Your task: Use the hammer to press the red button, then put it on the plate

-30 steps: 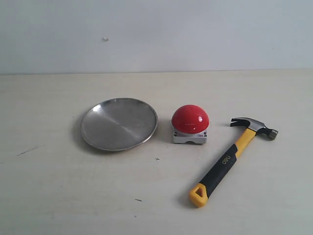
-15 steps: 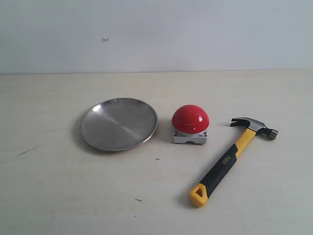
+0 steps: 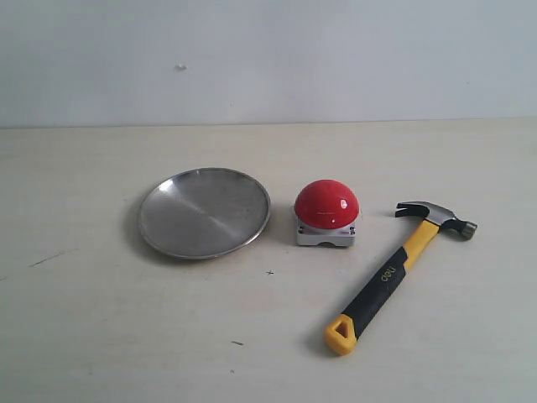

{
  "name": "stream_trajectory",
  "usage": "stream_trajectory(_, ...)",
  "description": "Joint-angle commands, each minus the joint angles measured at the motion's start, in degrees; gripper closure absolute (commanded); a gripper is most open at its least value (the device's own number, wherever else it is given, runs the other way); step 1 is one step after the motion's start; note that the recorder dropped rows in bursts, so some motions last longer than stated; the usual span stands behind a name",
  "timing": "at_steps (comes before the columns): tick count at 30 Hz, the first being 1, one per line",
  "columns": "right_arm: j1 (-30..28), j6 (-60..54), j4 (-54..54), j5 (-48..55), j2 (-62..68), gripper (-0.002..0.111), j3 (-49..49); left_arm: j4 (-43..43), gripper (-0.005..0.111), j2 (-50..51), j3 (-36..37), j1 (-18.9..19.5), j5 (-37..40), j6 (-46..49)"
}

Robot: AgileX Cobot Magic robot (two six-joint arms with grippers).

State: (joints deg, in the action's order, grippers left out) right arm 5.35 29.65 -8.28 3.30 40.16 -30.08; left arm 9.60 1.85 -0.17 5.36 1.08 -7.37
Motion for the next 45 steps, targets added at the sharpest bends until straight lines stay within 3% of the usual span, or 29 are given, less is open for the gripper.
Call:
stream_trajectory(1, 4.76, -0.03, 6.43, 13.67, 16.33, 0.108, -12.06, 0.06, 0.107, -0.47, 0.17, 0.18, 0.09, 0.04)
stream_trajectory(7, 6.02, 0.98, 14.46, 41.44, 34.22, 0.108, -29.58, 0.06, 0.107, -0.47, 0.17, 0.18, 0.09, 0.04)
stream_trajectory(13, 6.02, 0.38, 6.79, 51.42, 38.69, 0.108, -30.32, 0.06, 0.107, -0.47, 0.17, 0.18, 0.09, 0.04)
stream_trajectory(17, 6.02, 9.63, 4.92, 52.25, 40.96, 0.106, -30.32, 0.06, 0.107, -0.47, 0.17, 0.18, 0.09, 0.04)
stream_trajectory(22, 6.02, 21.69, -3.38, 45.01, 41.39, 0.106, -30.32, 0.06, 0.107, -0.47, 0.17, 0.18, 0.09, 0.04)
stream_trajectory(45, 6.02, 21.92, -6.31, 41.47, 41.39, 0.106, -30.32, 0.06, 0.107, -0.47, 0.17, 0.18, 0.09, 0.04)
